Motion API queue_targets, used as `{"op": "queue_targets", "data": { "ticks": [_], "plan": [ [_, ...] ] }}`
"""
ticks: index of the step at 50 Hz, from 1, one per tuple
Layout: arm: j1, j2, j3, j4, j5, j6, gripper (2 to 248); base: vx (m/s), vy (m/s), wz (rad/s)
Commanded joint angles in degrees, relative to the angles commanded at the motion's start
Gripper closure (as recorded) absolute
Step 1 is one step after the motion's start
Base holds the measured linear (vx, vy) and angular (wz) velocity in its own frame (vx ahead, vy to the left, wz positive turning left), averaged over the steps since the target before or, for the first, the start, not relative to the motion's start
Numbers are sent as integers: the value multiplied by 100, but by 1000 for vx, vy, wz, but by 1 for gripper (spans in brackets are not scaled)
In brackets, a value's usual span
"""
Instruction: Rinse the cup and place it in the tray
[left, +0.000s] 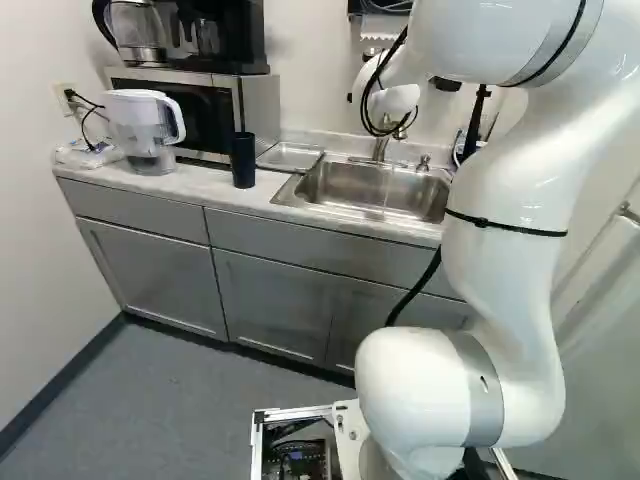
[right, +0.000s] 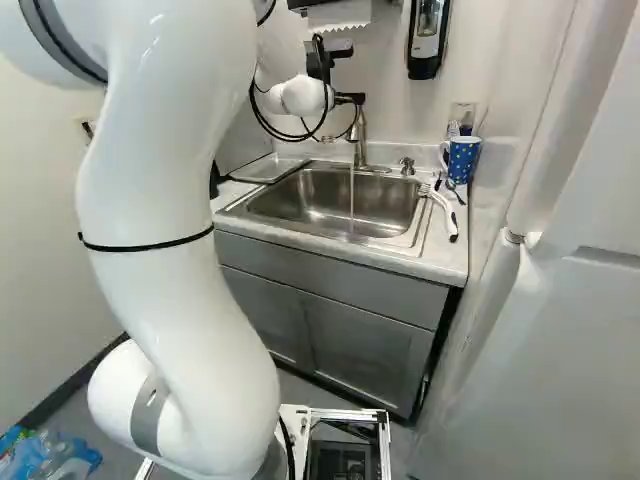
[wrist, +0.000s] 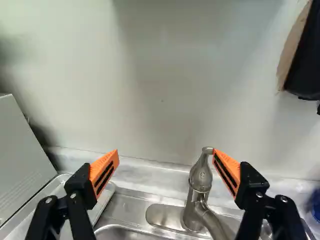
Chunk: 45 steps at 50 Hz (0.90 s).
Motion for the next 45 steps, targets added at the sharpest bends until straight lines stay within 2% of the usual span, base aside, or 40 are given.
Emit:
{"op": "queue_targets", "data": {
  "ticks": [29, 45],
  "plan": [
    [13, -158, -182, 0, 0, 0, 3, 0, 0, 0],
    [105, 133, 152, 0, 0, 0, 3, 0, 0, 0]
  ]
}}
